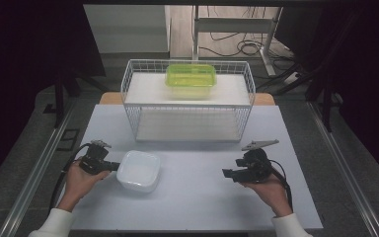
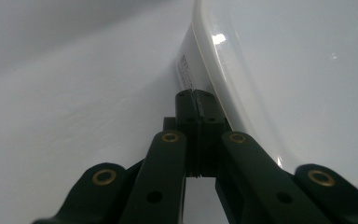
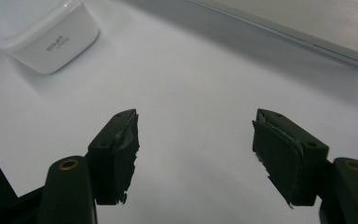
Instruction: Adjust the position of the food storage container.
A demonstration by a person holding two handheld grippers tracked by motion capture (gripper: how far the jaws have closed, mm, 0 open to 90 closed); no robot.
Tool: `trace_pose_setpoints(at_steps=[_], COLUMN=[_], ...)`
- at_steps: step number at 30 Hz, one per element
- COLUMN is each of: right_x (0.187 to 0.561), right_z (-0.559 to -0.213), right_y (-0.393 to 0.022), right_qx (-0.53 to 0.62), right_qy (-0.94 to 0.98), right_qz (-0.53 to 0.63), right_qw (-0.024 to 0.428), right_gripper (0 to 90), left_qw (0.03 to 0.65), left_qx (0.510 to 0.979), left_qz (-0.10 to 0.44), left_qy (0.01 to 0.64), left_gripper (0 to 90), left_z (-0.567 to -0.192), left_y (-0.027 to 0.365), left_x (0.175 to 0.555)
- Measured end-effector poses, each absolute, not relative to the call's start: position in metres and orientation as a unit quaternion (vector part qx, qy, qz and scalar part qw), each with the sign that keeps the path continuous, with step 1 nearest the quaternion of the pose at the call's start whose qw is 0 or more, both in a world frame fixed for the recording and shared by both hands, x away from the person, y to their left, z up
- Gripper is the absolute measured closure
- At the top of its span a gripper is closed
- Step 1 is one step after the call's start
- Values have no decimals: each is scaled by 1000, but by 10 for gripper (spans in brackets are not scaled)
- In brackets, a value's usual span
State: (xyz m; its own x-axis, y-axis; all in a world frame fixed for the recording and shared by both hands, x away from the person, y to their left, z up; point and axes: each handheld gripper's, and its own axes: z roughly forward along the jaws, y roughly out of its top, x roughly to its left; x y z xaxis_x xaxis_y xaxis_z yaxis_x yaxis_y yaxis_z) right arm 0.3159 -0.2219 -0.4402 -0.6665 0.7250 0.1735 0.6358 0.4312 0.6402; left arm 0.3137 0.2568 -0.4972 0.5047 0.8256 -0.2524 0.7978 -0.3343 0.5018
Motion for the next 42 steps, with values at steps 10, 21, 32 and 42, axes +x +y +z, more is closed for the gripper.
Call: trace_pose_setpoints(at_steps=[10, 21, 32, 42], right_x=[315, 314, 314, 315], right_z=[-441, -441, -441, -442], right_y=[-221, -220, -221, -218], right_qx=[403, 403, 404, 404], right_qy=[845, 844, 844, 844], right_qz=[347, 347, 348, 347], right_qw=[64, 63, 62, 60], right_gripper=[309, 309, 309, 309], left_qw=[311, 335, 333, 341], left_qx=[817, 814, 832, 836], left_qz=[1, -31, -45, -63], left_qy=[485, 473, 442, 425], left_gripper=[900, 900, 900, 900], left_z=[-502, -508, -509, -512], left_y=[227, 200, 178, 157], left_x=[320, 324, 312, 304])
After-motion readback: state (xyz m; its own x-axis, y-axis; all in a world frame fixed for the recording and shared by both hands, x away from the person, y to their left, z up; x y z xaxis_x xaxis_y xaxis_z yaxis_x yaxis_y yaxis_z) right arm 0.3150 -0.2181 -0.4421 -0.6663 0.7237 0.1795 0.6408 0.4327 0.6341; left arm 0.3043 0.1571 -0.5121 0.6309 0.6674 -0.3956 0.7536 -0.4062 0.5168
